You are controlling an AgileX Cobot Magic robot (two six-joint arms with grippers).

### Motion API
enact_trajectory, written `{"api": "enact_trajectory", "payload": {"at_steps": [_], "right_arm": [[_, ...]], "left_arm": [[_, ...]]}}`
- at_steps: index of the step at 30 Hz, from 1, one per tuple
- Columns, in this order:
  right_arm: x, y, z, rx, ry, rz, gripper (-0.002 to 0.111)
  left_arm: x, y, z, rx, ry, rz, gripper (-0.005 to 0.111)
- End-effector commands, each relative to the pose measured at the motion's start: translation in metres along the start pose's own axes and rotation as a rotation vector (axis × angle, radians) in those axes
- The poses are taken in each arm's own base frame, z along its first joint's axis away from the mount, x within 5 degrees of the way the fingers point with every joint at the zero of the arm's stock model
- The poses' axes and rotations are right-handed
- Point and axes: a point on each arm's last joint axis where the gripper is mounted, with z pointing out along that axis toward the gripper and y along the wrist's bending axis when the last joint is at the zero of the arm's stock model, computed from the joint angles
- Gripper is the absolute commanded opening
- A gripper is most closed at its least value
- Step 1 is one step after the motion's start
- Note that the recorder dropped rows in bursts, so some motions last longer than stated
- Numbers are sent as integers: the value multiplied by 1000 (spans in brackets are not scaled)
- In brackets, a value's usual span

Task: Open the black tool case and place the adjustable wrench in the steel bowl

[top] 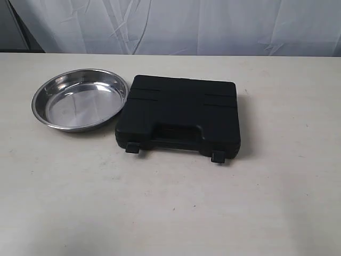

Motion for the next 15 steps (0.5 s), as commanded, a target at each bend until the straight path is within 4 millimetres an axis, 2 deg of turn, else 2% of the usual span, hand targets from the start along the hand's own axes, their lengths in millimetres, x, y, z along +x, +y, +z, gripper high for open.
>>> {"api": "enact_trajectory", "payload": {"at_steps": [1, 11, 15], "right_arm": [[0, -1, 0, 9, -11, 2, -1], [-1, -1, 0, 14, -26, 4, -1], [-11, -5, -1, 47, -142, 158, -1]], "left_arm": [[-2, 0, 0, 0, -16, -5, 0], [-2, 0, 0, 0, -16, -5, 0], [-2, 0, 0, 0, -16, -5, 0]]}}
